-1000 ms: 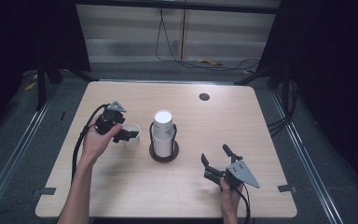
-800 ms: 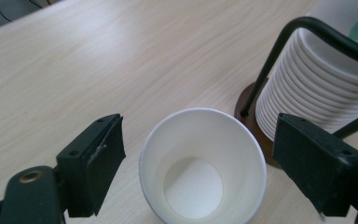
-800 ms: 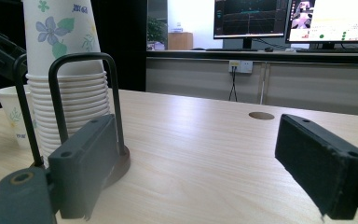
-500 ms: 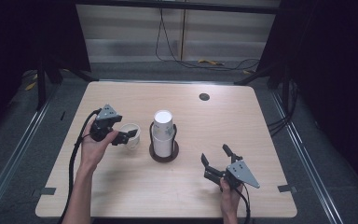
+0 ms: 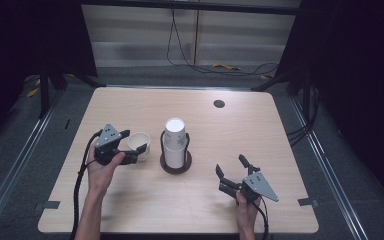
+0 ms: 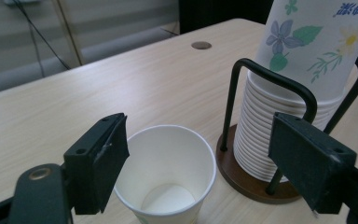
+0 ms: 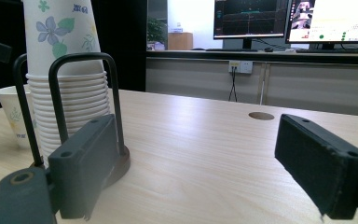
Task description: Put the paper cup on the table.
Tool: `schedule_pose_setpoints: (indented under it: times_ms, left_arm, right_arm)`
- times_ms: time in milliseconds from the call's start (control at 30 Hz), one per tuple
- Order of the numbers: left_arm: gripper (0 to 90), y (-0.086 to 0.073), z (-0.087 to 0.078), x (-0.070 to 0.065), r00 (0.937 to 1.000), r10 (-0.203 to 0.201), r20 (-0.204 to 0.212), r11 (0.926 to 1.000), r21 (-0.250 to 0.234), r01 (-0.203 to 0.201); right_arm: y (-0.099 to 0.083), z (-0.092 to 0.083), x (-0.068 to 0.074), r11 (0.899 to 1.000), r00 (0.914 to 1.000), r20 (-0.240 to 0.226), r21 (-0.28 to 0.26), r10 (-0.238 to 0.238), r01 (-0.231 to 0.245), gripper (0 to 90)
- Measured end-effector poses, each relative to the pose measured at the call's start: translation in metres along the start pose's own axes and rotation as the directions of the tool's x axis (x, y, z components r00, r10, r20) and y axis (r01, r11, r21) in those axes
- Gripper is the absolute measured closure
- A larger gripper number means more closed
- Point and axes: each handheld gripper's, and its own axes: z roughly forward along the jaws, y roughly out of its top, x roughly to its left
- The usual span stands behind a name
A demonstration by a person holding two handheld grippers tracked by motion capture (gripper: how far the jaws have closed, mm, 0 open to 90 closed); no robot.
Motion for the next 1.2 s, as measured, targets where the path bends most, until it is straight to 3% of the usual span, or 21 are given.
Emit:
schedule_pose_setpoints:
  times_ms: [167,200,333,433,633,800,900,1033,1133,1200]
  left_arm:
    - [18.8,-0.012,-0.005,-0.009,0.9998,-0.013,0.017,0.9993,-0.036,0.014]
    - [18.8,-0.015,-0.005,-0.012,0.9992,-0.031,0.023,0.9980,-0.054,0.032]
    - [18.8,-0.022,-0.006,-0.023,1.0000,0.005,-0.001,0.9972,-0.075,-0.005]
    - [18.7,-0.025,-0.007,-0.032,0.9997,0.016,0.019,0.9967,-0.079,-0.015]
    - [18.7,-0.041,-0.007,-0.047,0.9999,-0.011,-0.005,0.9911,-0.133,0.010]
    - [17.5,-0.054,-0.013,-0.058,0.9992,0.021,-0.033,0.9907,-0.134,-0.026]
    - [17.0,-0.064,-0.013,-0.060,0.9998,-0.002,-0.018,0.9898,-0.142,0.000]
    - [16.9,-0.071,-0.011,-0.062,0.9988,0.016,-0.045,0.9918,-0.126,-0.022]
    - [16.7,-0.076,-0.011,-0.061,0.9990,-0.038,-0.023,0.9864,-0.161,0.034]
    - [16.4,-0.078,-0.010,-0.059,0.9992,-0.037,-0.014,0.9881,-0.150,0.034]
  right_arm:
    - [0.000,0.000,0.000,1.000,1.0000,0.000,0.000,-0.001,0.001,12.8]
    - [0.000,0.000,0.000,1.000,1.0000,0.000,0.000,0.000,0.000,12.8]
    - [0.000,0.000,0.000,1.000,1.0000,0.000,0.001,-0.001,0.001,12.8]
    - [0.000,0.000,0.000,1.000,1.0000,0.000,0.000,-0.001,0.001,12.8]
    - [0.000,0.000,0.000,1.000,1.0000,0.001,0.001,-0.002,0.002,12.8]
    - [0.000,0.000,0.000,1.000,1.0000,0.000,0.000,-0.001,0.001,12.8]
    - [0.000,0.000,0.000,1.000,1.0000,0.002,0.002,-0.001,0.001,12.8]
    - [0.000,0.000,0.000,1.000,1.0000,0.001,0.001,-0.001,0.001,12.8]
    - [0.000,0.000,0.000,1.000,1.0000,0.002,0.002,-0.002,0.002,12.8]
    - [0.000,0.000,0.000,1.000,1.0000,0.001,0.002,-0.002,0.002,12.8]
